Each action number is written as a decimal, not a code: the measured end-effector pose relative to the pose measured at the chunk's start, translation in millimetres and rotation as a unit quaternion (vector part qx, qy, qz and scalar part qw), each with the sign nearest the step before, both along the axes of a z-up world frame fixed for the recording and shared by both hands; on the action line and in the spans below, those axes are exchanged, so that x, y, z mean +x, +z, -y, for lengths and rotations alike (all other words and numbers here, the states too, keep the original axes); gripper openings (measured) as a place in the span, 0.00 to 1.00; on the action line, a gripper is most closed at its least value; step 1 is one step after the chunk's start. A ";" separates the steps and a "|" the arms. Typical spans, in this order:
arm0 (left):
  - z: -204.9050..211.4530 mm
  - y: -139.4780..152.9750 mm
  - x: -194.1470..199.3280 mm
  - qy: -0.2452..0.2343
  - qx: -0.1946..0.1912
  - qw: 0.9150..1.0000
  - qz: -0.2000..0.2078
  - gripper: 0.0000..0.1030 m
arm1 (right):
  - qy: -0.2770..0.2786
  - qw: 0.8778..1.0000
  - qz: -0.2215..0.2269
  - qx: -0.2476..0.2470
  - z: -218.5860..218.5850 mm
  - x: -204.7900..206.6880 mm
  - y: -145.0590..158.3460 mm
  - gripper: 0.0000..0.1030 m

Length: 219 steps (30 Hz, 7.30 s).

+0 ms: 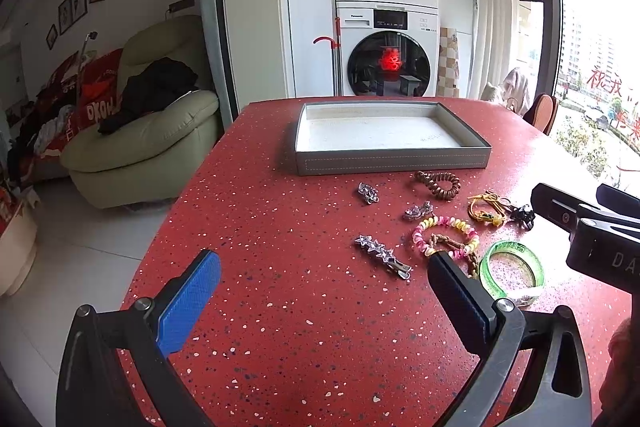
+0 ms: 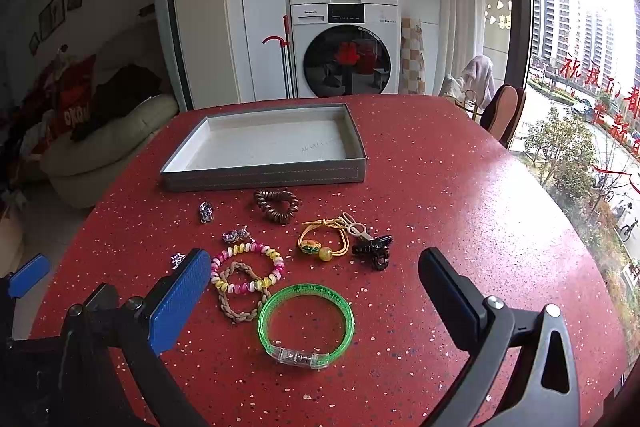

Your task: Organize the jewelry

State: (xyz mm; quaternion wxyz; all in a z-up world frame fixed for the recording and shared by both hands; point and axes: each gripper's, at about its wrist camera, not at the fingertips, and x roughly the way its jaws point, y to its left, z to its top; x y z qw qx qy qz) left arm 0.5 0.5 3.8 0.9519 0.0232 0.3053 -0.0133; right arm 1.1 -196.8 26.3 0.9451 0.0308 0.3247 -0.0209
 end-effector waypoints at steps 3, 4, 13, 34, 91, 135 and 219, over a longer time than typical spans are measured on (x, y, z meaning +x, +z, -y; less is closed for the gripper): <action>-0.6 -0.5 -0.8 0.002 -0.001 1.000 0.000 1.00 | 0.000 1.000 0.000 0.001 -0.1 0.4 0.5 1.00; -0.8 -0.4 -0.9 0.003 -0.001 1.000 0.000 1.00 | 0.001 1.000 0.000 0.001 -0.3 0.3 0.7 1.00; -2.8 0.3 -1.5 0.004 -0.002 1.000 0.001 1.00 | 0.002 1.000 0.003 0.000 -1.5 0.5 3.8 1.00; -6.5 -1.4 3.2 0.011 -0.014 1.000 -0.012 1.00 | -0.001 1.000 0.005 0.002 0.3 -0.6 3.3 1.00; -10.9 -3.7 5.2 0.011 -0.017 1.000 -0.023 1.00 | 0.002 1.000 0.004 0.002 -2.5 -2.4 3.8 1.00; 22.3 -54.1 95.8 -0.057 -0.010 0.980 -0.192 0.39 | 0.008 0.980 -0.196 -0.017 21.4 30.0 -69.1 0.56; 31.0 -31.1 319.6 -0.038 -0.018 0.990 -0.134 0.35 | 0.002 0.984 -0.151 0.098 40.2 267.8 -34.1 0.55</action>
